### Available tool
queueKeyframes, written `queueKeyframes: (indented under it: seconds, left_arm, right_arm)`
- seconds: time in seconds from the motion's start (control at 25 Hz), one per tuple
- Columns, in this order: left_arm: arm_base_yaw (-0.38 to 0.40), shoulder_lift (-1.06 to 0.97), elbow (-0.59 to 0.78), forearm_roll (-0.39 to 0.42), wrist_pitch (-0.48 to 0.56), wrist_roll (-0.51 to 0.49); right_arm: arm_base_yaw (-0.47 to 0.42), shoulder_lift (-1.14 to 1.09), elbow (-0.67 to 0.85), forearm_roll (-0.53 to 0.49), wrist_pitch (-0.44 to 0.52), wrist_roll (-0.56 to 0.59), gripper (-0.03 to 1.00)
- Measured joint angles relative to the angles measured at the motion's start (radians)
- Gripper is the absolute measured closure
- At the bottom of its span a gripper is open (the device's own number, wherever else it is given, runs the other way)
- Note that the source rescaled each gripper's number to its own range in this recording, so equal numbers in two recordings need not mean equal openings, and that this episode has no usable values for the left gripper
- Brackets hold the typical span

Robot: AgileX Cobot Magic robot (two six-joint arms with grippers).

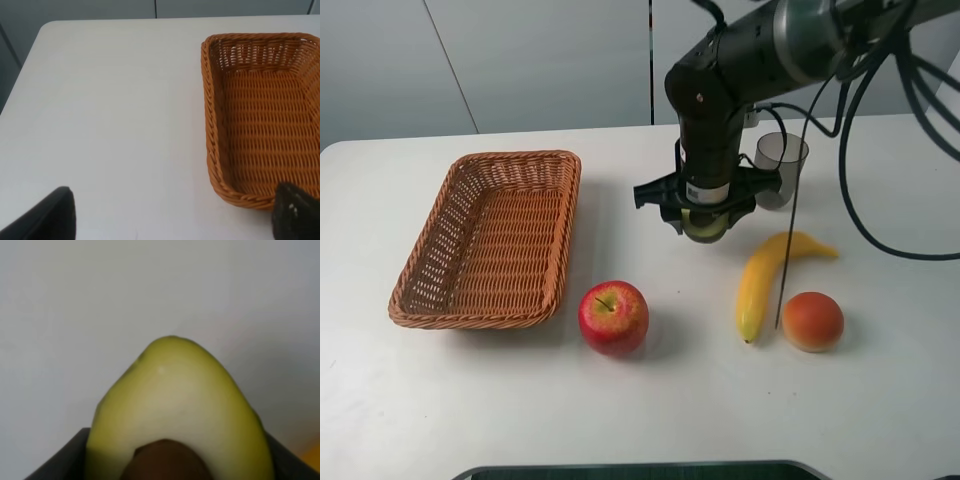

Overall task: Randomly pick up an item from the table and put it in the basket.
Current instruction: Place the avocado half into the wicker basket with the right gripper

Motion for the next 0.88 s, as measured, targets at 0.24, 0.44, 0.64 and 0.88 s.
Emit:
queueKeyframes:
  seconds: [0.24, 0.44, 0.64, 0.88]
  left_arm:
    - [0.000, 0.000, 0.000, 0.000, 0.000, 0.000]
    - [0.000, 0.000, 0.000, 0.000, 0.000, 0.000]
    - [0.000, 0.000, 0.000, 0.000, 0.000, 0.000]
    - [0.000, 0.000, 0.000, 0.000, 0.000, 0.000]
  right_arm:
    - [0.033, -0.074, -0.030, 0.033, 0.036, -0.026, 0.91]
    - [0.112, -0.062, -0.167, 0.048, 0.077, -0.049, 0.91]
    - [0.182, 0.018, -0.353, 0.050, 0.098, -0.066, 0.91]
    - [0.248, 0.135, -0.538, 0.071, 0.091, -0.099, 0.91]
